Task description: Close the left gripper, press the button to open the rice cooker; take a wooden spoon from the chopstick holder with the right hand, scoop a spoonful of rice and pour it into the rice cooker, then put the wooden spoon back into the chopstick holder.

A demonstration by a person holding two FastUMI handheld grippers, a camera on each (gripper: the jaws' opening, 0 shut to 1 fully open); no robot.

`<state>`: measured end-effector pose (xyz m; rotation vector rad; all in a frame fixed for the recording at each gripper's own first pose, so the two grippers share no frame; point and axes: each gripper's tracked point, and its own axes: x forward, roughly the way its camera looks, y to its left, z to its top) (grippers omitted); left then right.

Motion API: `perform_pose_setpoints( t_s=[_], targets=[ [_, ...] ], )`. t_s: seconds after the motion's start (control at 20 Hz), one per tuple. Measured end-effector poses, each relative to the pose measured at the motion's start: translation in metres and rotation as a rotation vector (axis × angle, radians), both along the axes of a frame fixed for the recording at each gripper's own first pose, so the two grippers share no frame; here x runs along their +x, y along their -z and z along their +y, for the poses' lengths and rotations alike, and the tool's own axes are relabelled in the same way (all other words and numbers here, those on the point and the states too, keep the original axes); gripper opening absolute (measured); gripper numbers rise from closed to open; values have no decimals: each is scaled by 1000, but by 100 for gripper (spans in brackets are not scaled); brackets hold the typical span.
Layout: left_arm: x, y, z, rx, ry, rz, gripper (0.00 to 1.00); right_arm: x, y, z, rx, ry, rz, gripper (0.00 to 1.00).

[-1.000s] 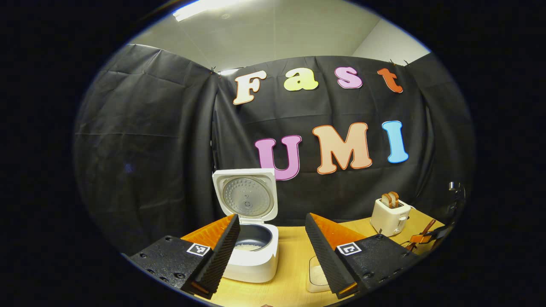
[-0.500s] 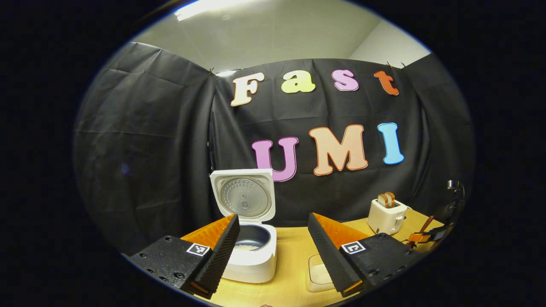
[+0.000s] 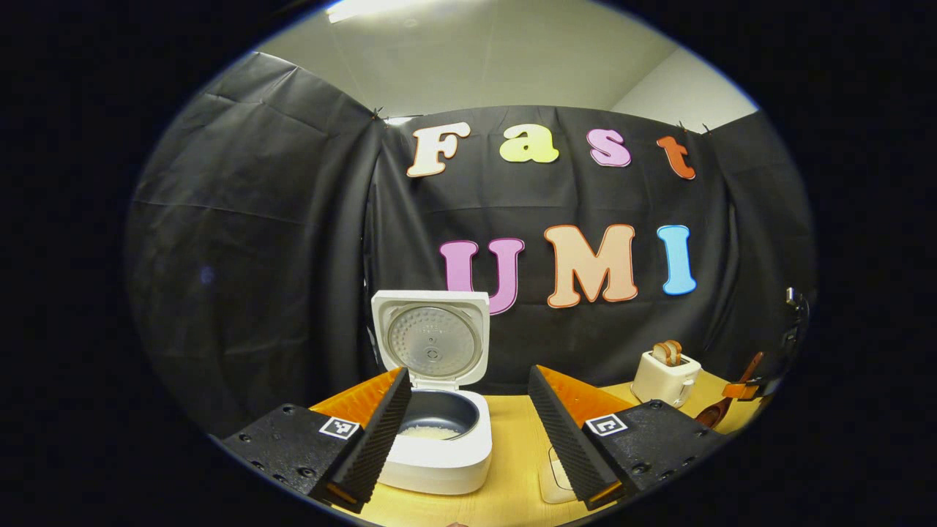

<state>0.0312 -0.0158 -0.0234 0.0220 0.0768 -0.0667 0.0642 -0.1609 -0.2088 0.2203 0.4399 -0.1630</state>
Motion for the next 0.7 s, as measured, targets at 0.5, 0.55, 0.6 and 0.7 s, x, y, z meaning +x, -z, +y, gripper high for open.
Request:
perform_pose_setpoints(
  t_s=[0.5, 0.55, 0.6, 0.7],
  targets=[
    [15, 1, 41, 7, 16, -3, 95, 20, -33, 93, 108, -36, -56, 14],
    [15, 1, 45, 7, 15, -3, 99, 21, -31, 105, 116, -49, -51, 15],
    [16, 1, 49, 7, 14, -3, 95, 22, -28, 116, 117, -60, -44, 14],
    [17, 3, 57, 8, 15, 0, 99, 23, -17, 138, 118, -80, -19, 15]
  ],
)
